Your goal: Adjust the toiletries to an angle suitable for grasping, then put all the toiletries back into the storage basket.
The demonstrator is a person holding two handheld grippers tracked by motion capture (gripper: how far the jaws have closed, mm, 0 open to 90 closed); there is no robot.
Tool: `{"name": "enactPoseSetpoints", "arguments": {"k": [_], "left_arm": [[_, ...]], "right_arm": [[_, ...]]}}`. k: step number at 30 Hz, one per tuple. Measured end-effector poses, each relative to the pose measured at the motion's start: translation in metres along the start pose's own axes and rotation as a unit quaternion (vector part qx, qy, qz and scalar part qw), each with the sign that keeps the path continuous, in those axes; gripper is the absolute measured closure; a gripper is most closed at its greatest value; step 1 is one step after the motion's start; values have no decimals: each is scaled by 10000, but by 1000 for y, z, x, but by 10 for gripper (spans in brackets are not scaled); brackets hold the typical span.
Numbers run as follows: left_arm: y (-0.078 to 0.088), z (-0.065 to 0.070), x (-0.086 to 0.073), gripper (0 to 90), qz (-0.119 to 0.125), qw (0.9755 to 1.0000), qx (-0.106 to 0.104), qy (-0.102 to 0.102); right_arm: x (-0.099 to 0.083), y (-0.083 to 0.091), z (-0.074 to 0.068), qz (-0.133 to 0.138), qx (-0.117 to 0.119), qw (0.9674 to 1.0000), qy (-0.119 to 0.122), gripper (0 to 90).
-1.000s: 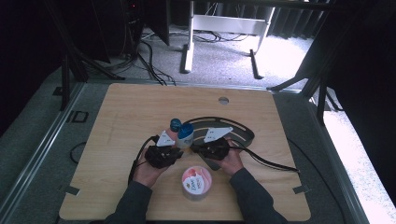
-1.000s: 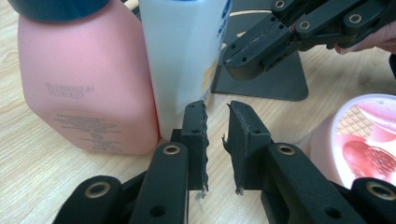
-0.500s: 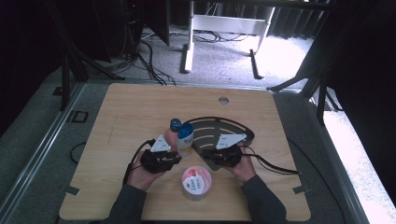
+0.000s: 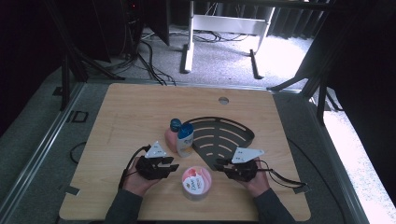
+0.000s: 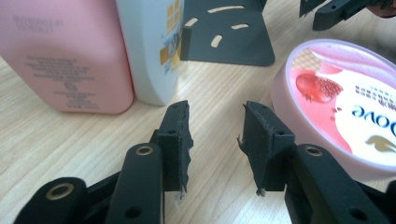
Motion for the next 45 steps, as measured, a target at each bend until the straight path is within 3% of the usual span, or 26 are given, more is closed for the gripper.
{"name": "enactPoseSetpoints", "arguments": {"k": [8, 14, 15, 23, 45], "left_arm": [[1, 1, -4, 522, 50, 9996, -232, -153], [3, 2, -5, 485, 106, 9992, -268, -262], [2, 3, -6, 485, 95, 9989, -283, -361], [1, 8, -6, 381, 138, 9974, -414, -572], [-1, 25, -8, 286, 82, 9922, -658, -1059]], "right_arm": [[-12, 6, -3, 25, -122, 9996, -242, 635], [-14, 8, -5, -26, -145, 9996, -230, 616], [-14, 8, -5, -26, -145, 9996, -230, 613], [-18, 12, -6, -77, -141, 9996, -220, 578], [-25, 11, -11, -193, -6, 9996, -215, 541]]}}
Point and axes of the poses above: each handheld gripper's, and its own axes: y roughly backward along the jaws, x roughly out of its top, z roughly to its right, the point moved 1 cm from there along -y, roughly forward along the jaws, and after that the axes turned 15 degrees about -z, right-handed, at the moved point
